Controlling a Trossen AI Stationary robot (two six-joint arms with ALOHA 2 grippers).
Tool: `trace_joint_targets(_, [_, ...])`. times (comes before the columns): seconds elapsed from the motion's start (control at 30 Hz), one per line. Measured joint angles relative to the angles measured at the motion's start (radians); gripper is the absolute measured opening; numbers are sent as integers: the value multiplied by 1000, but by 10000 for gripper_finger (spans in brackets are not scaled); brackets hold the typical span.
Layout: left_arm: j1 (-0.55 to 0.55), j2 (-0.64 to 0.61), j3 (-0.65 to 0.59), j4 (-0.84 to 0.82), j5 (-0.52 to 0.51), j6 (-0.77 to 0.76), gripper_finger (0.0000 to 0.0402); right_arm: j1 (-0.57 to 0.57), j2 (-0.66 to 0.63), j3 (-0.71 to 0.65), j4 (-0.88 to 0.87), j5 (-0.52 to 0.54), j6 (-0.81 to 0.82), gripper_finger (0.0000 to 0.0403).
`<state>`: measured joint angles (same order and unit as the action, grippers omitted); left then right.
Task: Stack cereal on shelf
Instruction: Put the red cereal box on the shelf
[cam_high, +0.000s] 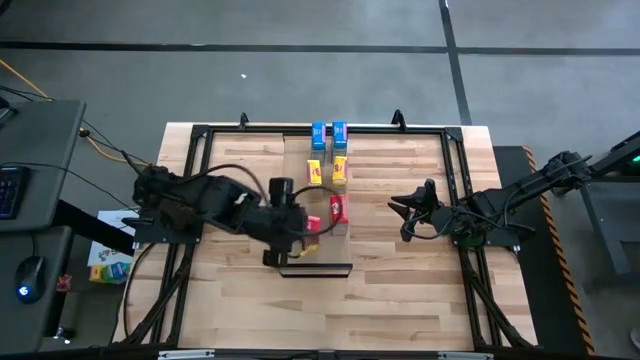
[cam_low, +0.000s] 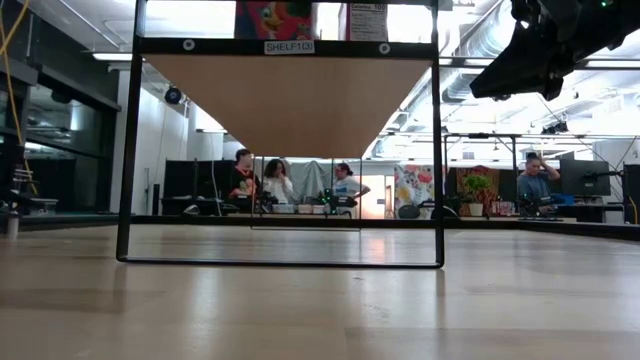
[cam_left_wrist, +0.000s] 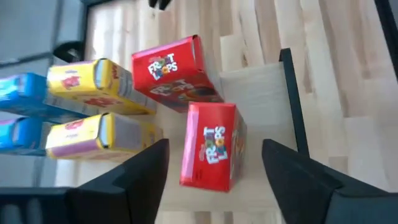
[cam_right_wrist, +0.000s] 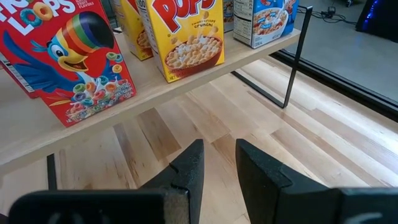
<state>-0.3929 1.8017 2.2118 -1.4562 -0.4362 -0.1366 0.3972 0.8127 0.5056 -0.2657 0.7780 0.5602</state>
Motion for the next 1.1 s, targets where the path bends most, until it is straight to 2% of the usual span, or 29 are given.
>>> trace_joint_targets(0.17, [-124, -38, -67, 19, -189, -83, 176, 0, 0, 0, -3, -1, 0, 86])
trace_joint_targets(0.27, [-227, -74, -162, 56, -351, -147, 108, 0, 0, 0, -6, -1, 0, 86])
trace_joint_targets(0.37, [-322, -126, -309, 114, -486, -219, 30, 0, 0, 0, -6, -1, 0, 86])
trace_joint_targets(0.43, [-361, -169, -432, 179, -540, -277, 10, 0, 0, 0, -6, -1, 0, 86])
trace_joint_targets(0.53, [-372, -249, -653, 336, -555, -331, 11, 0, 0, 0, -6, -2, 8, 86])
trace_joint_targets(0.63, [-341, -331, -898, 598, -510, -299, 2, 0, 0, 0, -5, -2, 8, 86])
trace_joint_targets(0.73, [-271, -408, -1119, 934, -371, -162, 1, 0, 0, 0, -4, -2, 8, 86])
trace_joint_targets(0.83, [-192, -480, -1279, 1217, -279, -33, 1, 0, 0, 0, -5, -2, 8, 86])
trace_joint_targets(0.97, [-98, -567, -1397, 1420, -195, 48, 0, 0, 0, 0, -6, -2, 3, 86])
trace_joint_targets(1.1, [-46, -611, -1450, 1478, -69, 59, 0, 0, 0, 0, -6, -3, 1, 86])
